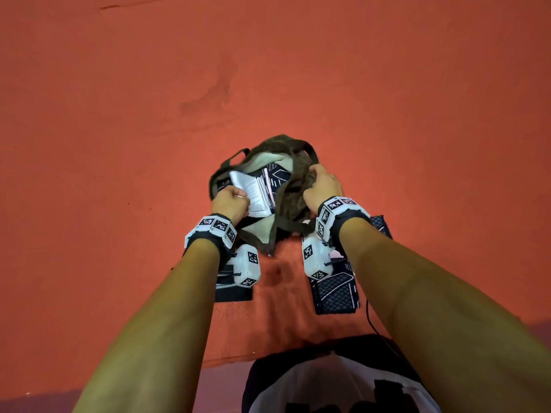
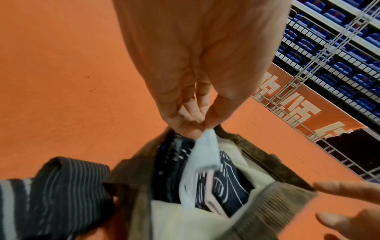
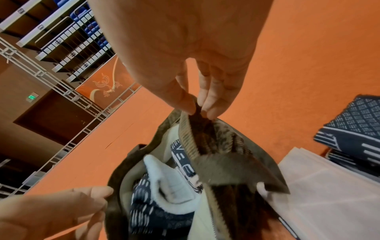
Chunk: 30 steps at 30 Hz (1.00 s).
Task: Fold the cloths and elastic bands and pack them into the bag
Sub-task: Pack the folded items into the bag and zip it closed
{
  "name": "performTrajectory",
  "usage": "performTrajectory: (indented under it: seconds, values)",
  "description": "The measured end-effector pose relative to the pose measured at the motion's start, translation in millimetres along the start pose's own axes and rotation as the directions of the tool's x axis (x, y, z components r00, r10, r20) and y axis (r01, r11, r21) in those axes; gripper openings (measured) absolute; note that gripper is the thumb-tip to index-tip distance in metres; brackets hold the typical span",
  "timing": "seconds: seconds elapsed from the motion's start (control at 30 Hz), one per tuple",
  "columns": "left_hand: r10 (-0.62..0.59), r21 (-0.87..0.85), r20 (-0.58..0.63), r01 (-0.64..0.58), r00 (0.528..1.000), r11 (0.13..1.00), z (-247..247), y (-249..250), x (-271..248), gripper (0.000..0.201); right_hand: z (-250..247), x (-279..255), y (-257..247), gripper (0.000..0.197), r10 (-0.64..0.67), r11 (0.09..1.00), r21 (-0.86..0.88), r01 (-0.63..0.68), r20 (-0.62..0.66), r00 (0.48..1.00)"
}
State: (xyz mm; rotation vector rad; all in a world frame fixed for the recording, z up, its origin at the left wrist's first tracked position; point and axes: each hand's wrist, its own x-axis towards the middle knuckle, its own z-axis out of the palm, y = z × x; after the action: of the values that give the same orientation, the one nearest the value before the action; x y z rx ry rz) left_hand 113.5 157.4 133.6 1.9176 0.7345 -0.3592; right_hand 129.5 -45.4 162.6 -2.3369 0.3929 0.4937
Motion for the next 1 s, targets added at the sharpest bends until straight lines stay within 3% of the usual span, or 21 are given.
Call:
performTrajectory:
  seconds: [0.33,0.47,0.63,0.77,0.9,1.0]
  values:
    - [-0.068,0.051,0.185,0.059,0.980,0.997,76.9,-34.8,-26.8,0.020,2.0,-13.0,74.4,0.043,0.156,0.986,-0.079,-0.147,0.115,0.981]
    - [-0.097,0.112,0.249,0.071,0.964,0.991,102.9,-58.0,-36.9,0.021,12.0,-24.9,111.5,0.044,0.236,0.970,-0.101,-0.219,0.201,0.951]
    - [-0.222,0.171,0.306,0.176,0.926,0.969,132.6,-100.6,-47.7,0.012,30.1,-40.2,150.1,0.038,0.281,0.955,-0.181,-0.237,0.280,0.918]
    - [-0.282,0.162,0.336,0.240,0.899,0.957,147.8,-118.1,-61.4,0.025,40.8,-46.9,167.2,0.032,0.277,0.949,-0.231,-0.215,0.288,0.917]
    - [-0.305,0.172,0.340,0.260,0.890,0.950,163.3,-143.4,-63.3,0.024,50.9,-48.8,174.4,0.018,0.301,0.934,-0.280,-0.221,0.287,0.909]
    - [-0.338,0.136,0.342,0.310,0.877,0.941,173.3,-151.7,-64.9,0.030,57.8,-55.8,181.9,0.013,0.368,0.902,-0.338,-0.268,0.279,0.887]
